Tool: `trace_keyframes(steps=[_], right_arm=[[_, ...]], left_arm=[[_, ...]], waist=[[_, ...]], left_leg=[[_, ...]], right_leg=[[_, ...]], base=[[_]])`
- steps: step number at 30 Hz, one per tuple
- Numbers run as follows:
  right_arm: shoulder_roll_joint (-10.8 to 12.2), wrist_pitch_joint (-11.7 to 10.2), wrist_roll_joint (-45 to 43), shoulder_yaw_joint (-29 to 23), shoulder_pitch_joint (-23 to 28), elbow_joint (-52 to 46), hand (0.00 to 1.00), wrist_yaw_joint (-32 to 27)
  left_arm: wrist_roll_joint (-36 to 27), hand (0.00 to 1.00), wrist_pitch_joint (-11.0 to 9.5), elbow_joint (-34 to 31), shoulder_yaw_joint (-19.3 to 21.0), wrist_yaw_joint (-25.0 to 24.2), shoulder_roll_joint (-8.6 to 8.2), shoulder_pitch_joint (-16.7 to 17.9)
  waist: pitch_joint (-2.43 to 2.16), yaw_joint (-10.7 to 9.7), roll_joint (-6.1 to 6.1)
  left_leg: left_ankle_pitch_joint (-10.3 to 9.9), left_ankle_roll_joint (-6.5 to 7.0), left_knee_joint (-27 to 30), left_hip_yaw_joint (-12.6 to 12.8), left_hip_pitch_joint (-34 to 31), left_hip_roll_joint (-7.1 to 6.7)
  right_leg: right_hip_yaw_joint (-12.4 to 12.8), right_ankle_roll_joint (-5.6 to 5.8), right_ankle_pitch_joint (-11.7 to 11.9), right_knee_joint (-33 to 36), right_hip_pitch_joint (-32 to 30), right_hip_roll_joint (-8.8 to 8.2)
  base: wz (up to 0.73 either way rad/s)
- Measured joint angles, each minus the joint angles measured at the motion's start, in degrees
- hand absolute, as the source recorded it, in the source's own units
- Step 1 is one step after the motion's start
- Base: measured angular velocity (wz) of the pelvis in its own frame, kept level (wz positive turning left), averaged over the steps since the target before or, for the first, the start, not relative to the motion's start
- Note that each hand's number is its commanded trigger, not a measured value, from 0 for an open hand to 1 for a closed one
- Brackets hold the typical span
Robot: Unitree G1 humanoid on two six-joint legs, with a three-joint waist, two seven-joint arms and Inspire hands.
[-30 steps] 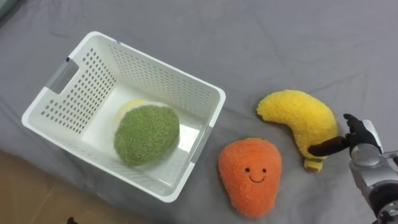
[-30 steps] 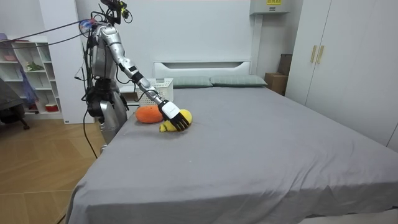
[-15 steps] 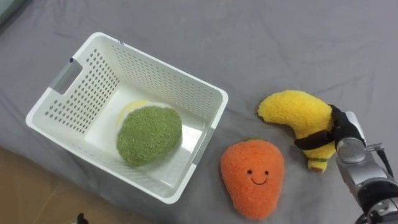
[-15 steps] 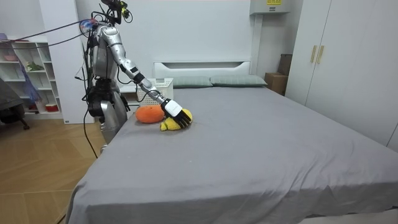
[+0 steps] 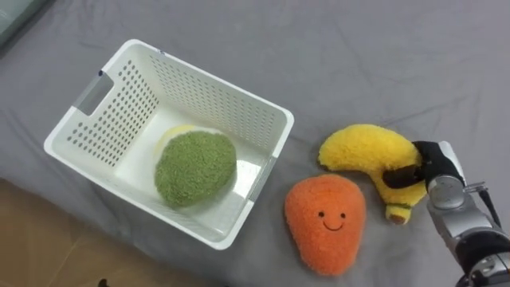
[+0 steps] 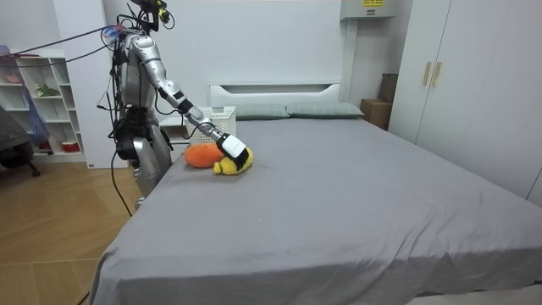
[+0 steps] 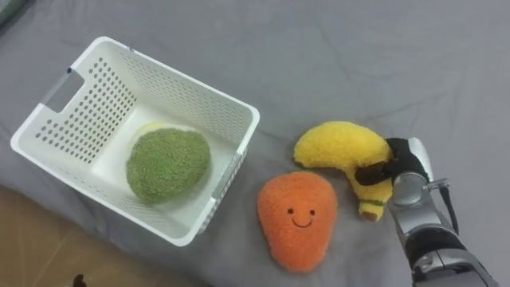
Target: Collect toys from the bed
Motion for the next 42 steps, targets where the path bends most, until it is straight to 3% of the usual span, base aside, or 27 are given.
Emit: trace_keyframes(steps=[10, 15, 19, 26, 30, 34, 42], right_arm=[[0.01, -0.38, 0.55, -0.01, 0.55, 0.04, 1.0, 0.92], [0.0, -0.58, 1.27, -0.51, 1.74, -0.39, 1.0, 1.55], [0.01, -0.72, 1.35, -0.8, 4.43, -3.48, 1.0, 2.18], [-0.45, -1.86, 1.01, -3.07, 7.19, -14.12, 1.0, 1.61], [-0.51, -1.78, -0.29, -3.37, 13.67, -27.97, 1.0, 1.38], [-0.5, -1.76, -0.32, -3.88, 15.09, -34.49, 1.0, 1.56], [-0.22, -1.89, -6.43, -4.32, 16.46, -44.43, 1.0, 2.06]], left_arm=[[0.21, 0.0, 0.02, 0.09, 0.32, 0.33, 0.0, 0.55], [0.2, 0.0, -0.15, 0.0, 0.37, 0.63, 0.06, 0.61], [-0.11, 0.0, -1.77, -0.2, 0.87, 0.69, 0.2, 1.28], [-0.08, 0.0, -2.93, -0.3, 1.83, 1.31, 0.28, 2.0], [0.46, 0.0, -3.2, -0.89, 4.84, 1.33, 0.18, 3.97], [0.56, 0.0, -3.14, -0.92, 8.21, 1.63, 0.26, 6.03], [0.79, 0.0, -2.7, -0.95, 8.31, 2.98, 0.14, 7.96]], waist=[[-0.07, -0.23, 0.07], [-0.15, -1.95, -0.34], [-0.69, -2.97, -1.12], [-1.3, -5.07, -1.6], [-1.69, -4.98, -1.81], [-1.71, -5.29, -1.84], [-1.81, -6.42, -1.87]], left_leg=[[0.08, 0.11, -0.2, -0.46, 0.93, -0.22], [0.48, 0.27, -0.71, -1.08, 1.76, -0.6], [0.53, 0.36, -1.56, -0.91, 4.12, -0.69], [0.52, 0.47, -3.05, 0.64, 8.96, -0.59], [0.5, 0.48, -3.92, 2.1, 11.27, -0.36], [0.48, 0.49, -4.21, 3.15, 12.89, -0.24], [0.4, 0.53, -4.21, 2.91, 15.23, -0.37]], right_leg=[[-0.51, 0.02, -0.01, -0.08, 1.2, -0.17], [-0.69, 0.03, -0.01, -0.08, 1.99, -0.41], [-0.51, 0.14, -0.09, -0.12, 3.9, -0.58], [1.29, 0.33, -0.2, -0.34, 7.66, -0.52], [2.52, 0.47, -0.29, -0.44, 9.1, -0.38], [3.72, 0.48, -0.28, -0.97, 10.48, -0.29], [4.54, 0.78, -0.32, -2.08, 13.31, 0.03]], base=[[0.03], [0.08], [-0.01], [-0.12], [-0.2], [-0.14], [0.0]])
